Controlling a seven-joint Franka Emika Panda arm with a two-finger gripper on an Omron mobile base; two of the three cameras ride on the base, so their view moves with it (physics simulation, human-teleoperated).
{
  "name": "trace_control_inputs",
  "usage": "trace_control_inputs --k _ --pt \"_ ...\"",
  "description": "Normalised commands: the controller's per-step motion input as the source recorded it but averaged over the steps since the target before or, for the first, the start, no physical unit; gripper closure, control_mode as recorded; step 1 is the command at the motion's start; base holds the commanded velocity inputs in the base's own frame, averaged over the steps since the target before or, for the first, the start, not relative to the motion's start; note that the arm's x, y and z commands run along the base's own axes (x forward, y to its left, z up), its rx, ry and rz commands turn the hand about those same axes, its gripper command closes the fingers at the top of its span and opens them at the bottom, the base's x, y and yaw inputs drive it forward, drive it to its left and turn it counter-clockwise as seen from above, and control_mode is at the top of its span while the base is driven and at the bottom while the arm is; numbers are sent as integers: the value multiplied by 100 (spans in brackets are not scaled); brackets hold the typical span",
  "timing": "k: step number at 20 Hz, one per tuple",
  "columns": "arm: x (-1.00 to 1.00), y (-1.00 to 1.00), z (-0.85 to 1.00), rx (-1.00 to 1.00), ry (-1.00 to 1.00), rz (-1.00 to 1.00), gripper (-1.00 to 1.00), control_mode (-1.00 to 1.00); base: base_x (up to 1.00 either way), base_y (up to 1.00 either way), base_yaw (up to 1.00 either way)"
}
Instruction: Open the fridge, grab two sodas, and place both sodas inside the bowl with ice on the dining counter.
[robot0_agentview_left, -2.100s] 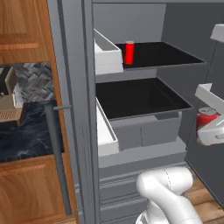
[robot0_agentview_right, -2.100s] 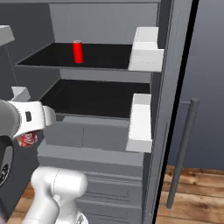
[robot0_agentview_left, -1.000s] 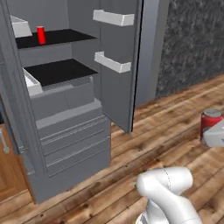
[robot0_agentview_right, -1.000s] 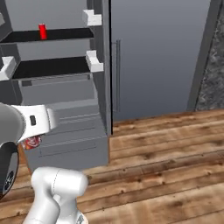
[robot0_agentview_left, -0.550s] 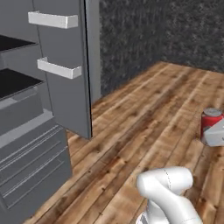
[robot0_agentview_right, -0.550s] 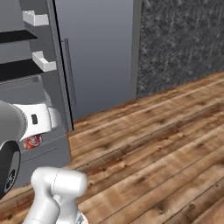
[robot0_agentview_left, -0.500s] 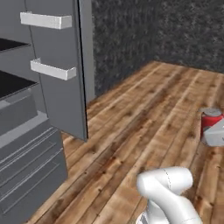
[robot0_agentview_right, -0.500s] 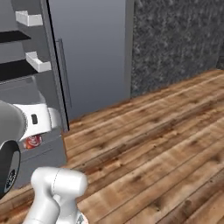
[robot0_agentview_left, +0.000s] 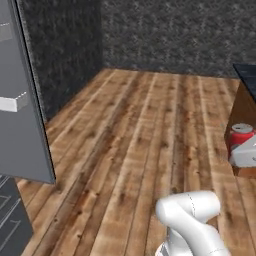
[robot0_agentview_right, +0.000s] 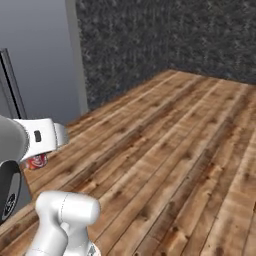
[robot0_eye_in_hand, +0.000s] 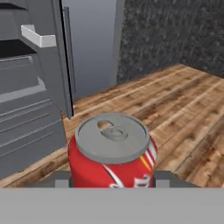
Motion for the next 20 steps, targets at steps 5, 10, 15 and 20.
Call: trace_control_inputs --k 5,10,15,20 --pt "0 0 0 0 0 0 100 100 8 0 -54" --pt "0 0 0 0 0 0 100 100 35 0 -51" --pt "0 0 0 0 0 0 100 100 55 -10 -44" --pt "0 0 0 0 0 0 100 100 68 14 -40"
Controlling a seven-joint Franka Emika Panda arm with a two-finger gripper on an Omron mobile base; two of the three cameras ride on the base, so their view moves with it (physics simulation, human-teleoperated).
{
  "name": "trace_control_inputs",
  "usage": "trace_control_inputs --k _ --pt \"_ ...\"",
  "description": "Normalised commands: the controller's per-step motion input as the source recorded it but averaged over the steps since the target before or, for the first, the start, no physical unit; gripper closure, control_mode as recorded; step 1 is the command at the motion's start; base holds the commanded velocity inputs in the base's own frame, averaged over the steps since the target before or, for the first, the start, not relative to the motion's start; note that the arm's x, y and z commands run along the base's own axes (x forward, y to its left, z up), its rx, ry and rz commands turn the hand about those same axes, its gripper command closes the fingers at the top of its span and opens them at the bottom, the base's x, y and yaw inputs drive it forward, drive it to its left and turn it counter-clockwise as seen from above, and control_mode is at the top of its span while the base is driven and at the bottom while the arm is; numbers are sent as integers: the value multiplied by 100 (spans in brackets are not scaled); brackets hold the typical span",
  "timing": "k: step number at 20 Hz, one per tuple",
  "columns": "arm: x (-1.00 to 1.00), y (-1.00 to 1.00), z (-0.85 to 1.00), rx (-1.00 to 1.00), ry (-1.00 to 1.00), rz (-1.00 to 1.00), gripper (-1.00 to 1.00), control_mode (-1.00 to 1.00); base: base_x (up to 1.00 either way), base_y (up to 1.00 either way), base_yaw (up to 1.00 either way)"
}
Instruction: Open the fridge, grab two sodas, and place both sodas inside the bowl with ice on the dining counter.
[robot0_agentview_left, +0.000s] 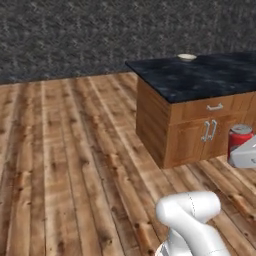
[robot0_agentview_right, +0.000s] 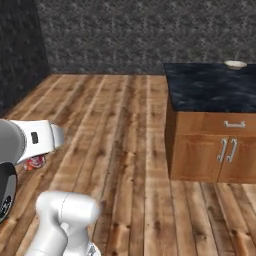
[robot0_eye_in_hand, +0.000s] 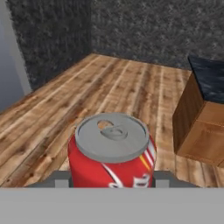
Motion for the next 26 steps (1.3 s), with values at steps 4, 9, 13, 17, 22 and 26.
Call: trace_control_inputs --k 4,9,13,17,22,26 --pt "0 0 0 0 0 0 100 100 84 44 -33" --pt "0 0 0 0 0 0 100 100 92 59 -31" --pt "0 0 0 0 0 0 100 100 96 78 -28" --pt "0 0 0 0 0 0 100 100 98 82 -28" --pt "0 0 0 0 0 0 100 100 98 87 -30" --pt "0 0 0 0 0 0 100 100 88 89 -35"
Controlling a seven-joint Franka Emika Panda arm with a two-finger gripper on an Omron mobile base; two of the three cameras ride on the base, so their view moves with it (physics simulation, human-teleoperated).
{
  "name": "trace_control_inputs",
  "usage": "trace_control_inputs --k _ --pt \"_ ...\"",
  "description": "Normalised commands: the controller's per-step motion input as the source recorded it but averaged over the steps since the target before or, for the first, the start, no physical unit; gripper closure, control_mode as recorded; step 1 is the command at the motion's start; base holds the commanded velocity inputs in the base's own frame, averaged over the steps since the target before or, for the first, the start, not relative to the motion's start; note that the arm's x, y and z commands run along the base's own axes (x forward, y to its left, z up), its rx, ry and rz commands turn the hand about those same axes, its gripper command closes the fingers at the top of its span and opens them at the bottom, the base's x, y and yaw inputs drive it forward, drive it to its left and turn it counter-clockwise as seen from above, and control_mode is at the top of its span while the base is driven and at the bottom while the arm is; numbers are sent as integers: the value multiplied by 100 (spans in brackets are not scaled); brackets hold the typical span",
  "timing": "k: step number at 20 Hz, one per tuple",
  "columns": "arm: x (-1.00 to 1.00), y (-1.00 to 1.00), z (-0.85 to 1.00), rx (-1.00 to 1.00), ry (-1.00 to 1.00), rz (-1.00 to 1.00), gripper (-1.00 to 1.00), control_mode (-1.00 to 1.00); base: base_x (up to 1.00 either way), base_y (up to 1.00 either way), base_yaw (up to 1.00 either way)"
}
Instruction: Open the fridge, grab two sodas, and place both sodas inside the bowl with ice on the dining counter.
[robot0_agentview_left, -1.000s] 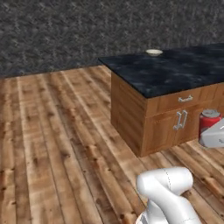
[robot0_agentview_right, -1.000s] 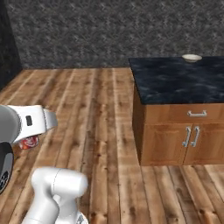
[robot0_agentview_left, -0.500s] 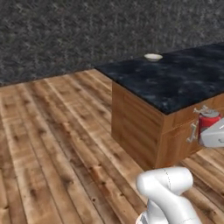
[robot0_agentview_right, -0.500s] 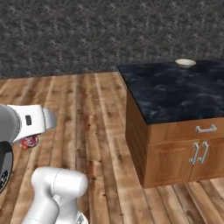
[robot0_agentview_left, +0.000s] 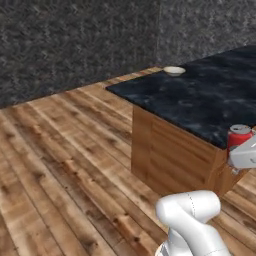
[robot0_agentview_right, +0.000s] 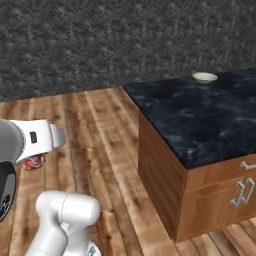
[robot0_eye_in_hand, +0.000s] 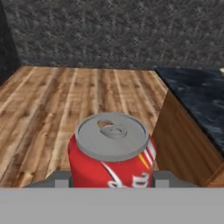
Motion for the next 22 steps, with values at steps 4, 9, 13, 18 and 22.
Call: trace_control_inputs --k 4,9,13,18,22 --pt "0 0 0 0 0 0 100 100 74 87 -39" --pt "0 0 0 0 0 0 100 100 67 88 -39" --pt "0 0 0 0 0 0 100 100 63 89 -39" --pt "0 0 0 0 0 0 100 100 51 91 -40" --pt "0 0 0 0 0 0 100 100 45 93 -40"
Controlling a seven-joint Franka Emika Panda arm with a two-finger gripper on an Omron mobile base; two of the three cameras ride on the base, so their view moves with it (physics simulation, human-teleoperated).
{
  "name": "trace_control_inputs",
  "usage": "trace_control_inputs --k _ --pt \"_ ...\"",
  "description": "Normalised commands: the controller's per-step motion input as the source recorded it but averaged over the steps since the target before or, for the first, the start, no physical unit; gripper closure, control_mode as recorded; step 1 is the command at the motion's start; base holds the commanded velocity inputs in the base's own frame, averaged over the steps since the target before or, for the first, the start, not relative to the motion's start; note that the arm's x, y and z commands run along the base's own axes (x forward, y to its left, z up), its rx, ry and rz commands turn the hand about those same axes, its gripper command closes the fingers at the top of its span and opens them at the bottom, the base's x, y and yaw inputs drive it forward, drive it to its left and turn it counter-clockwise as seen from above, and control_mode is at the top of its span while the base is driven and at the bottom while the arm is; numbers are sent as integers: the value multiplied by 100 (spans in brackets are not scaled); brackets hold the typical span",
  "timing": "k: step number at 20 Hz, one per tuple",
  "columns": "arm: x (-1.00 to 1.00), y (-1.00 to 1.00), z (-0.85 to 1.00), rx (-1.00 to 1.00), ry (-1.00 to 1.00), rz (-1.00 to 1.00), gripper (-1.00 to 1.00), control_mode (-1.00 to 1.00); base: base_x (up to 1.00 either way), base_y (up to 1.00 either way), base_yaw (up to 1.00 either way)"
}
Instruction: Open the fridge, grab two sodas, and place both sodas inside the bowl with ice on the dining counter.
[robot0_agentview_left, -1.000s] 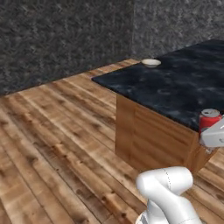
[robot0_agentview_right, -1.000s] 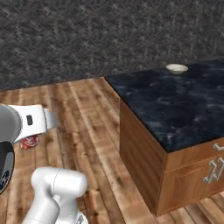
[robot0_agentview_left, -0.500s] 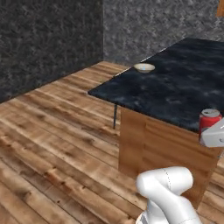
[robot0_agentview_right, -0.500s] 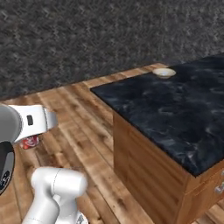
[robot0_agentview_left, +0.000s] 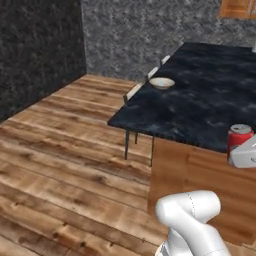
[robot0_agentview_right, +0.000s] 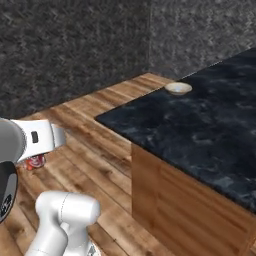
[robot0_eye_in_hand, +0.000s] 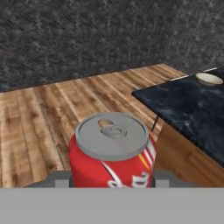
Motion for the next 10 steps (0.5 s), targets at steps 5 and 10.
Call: trace_control_inputs --k 5,10 --pt "0 0 0 0 0 0 100 100 44 92 -40" --pt "0 0 0 0 0 0 100 100 41 91 -40"
